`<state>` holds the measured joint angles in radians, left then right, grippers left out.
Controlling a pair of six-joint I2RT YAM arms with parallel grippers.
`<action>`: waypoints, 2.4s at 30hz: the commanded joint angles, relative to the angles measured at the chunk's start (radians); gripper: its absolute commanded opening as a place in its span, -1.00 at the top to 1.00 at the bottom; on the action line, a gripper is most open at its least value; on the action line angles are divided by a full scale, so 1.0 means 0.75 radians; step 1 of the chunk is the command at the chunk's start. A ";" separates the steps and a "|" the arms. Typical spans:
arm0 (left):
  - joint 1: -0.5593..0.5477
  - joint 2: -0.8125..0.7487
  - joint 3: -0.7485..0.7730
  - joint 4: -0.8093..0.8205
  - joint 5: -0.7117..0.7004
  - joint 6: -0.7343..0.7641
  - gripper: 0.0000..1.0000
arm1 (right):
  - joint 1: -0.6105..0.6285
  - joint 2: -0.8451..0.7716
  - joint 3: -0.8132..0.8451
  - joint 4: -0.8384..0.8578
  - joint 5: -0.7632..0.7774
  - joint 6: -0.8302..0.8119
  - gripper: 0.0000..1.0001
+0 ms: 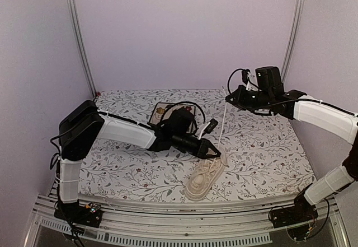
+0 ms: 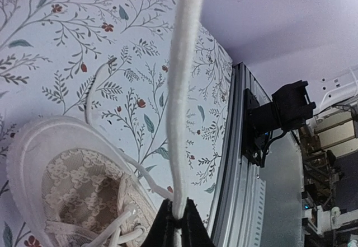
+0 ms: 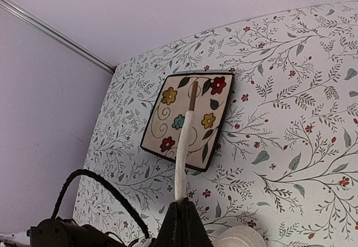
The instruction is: Tie the shoes
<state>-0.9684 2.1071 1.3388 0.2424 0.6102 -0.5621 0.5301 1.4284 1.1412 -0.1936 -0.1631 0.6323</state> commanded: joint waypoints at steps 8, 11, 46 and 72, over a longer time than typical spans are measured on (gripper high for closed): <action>-0.005 -0.133 -0.117 0.030 -0.087 0.048 1.00 | 0.006 0.121 0.046 0.114 -0.095 0.010 0.96; -0.007 -0.172 -0.183 0.078 -0.094 0.043 1.00 | 0.026 0.209 0.073 0.164 -0.142 0.030 0.96; 0.043 -0.261 -0.321 0.190 -0.157 -0.178 1.00 | 0.219 -0.237 -0.698 0.128 -0.190 -0.386 -0.32; 0.045 -0.281 -0.308 0.160 -0.161 -0.156 1.00 | 0.373 -0.132 -0.569 0.079 0.544 -0.438 0.86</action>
<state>-0.9497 1.9392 1.1004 0.3672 0.5037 -0.6884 0.8108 1.4376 0.6968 -0.0692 -0.0292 0.2379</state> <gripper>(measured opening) 0.008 0.081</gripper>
